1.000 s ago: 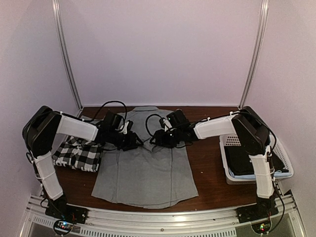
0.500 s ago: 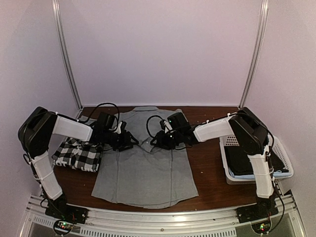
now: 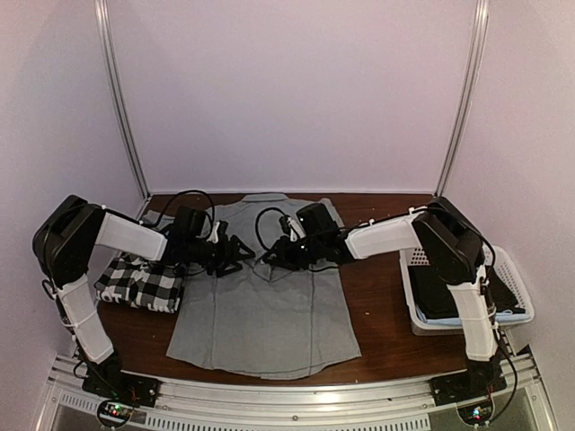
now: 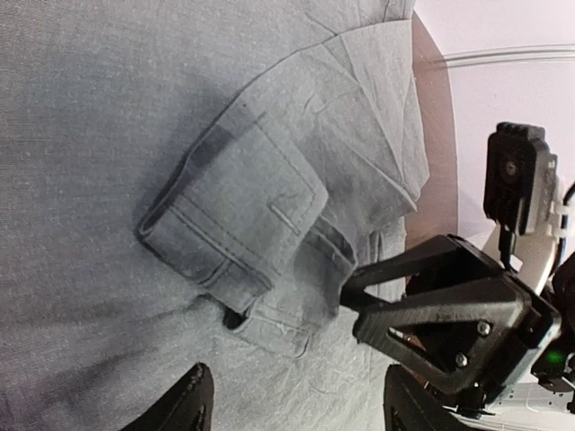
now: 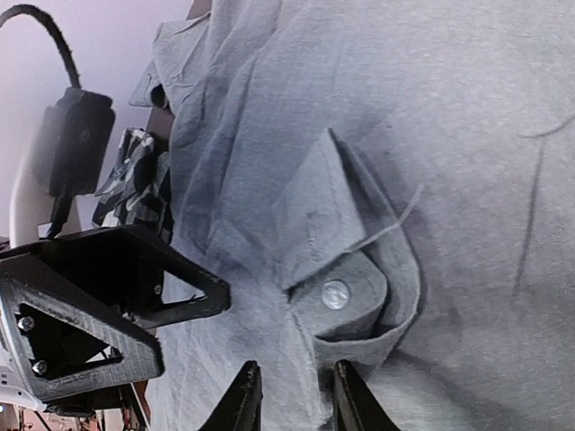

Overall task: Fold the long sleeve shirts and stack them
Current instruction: Pick up the sleeve from the center of the board.

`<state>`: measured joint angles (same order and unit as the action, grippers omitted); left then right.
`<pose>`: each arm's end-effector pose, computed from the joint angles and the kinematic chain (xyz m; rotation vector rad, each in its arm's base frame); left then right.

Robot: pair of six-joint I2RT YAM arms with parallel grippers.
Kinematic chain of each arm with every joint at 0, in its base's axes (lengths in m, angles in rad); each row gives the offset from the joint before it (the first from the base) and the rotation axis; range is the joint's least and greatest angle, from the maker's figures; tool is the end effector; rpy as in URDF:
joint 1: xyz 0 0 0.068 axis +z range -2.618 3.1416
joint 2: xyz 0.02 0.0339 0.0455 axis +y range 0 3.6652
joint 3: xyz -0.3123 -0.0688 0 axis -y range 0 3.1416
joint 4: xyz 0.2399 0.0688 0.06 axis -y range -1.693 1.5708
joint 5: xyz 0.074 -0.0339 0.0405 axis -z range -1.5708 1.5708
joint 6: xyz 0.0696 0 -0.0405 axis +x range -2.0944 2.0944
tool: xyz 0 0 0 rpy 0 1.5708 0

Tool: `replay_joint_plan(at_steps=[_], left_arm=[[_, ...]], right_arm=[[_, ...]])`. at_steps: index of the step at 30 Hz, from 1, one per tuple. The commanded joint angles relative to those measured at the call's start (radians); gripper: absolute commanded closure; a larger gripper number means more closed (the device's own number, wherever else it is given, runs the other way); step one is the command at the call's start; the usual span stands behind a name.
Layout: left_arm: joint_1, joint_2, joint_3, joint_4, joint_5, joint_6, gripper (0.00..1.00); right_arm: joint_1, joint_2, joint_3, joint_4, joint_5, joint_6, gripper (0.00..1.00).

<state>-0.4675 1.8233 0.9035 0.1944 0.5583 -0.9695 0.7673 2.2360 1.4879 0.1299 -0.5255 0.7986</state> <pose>0.3321 -0.2090 0.1732 -0.3143 2.5469 -1.3028 0.3636 0.3992 0.1622 -0.3033 2.4692 1.3665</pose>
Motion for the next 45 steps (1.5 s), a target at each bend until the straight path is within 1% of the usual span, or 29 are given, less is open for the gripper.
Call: replay_joint_plan(at_steps=[1, 7, 21, 23, 30, 36, 40, 45], left_arm=[[0.030, 0.010, -0.029, 0.098, 0.008, -0.044, 0.32], [0.043, 0.033, -0.037, 0.137, 0.034, -0.067, 0.27], [0.043, 0.034, -0.044, 0.140, 0.031, -0.074, 0.27], [0.043, 0.028, -0.050, 0.138, 0.026, -0.074, 0.27], [0.043, 0.004, -0.081, 0.177, 0.025, -0.077, 0.27], [0.043, -0.027, -0.127, 0.264, 0.033, -0.097, 0.26], [0.043, -0.034, -0.172, 0.363, 0.053, -0.135, 0.26], [0.043, -0.039, -0.205, 0.425, 0.062, -0.155, 0.27]], right_arm=[[0.060, 0.021, 0.070, -0.005, -0.031, -0.056, 0.72], [0.097, 0.043, 0.099, -0.056, -0.045, -0.101, 0.72], [0.109, 0.040, 0.128, -0.123, -0.035, -0.164, 0.71], [0.113, 0.032, 0.133, -0.157, -0.027, -0.178, 0.71], [0.130, -0.001, 0.125, -0.192, -0.010, -0.213, 0.71], [0.136, -0.030, 0.098, -0.206, 0.003, -0.228, 0.70], [0.138, -0.046, 0.092, -0.208, 0.010, -0.231, 0.70], [0.138, -0.060, 0.087, -0.208, 0.015, -0.234, 0.70]])
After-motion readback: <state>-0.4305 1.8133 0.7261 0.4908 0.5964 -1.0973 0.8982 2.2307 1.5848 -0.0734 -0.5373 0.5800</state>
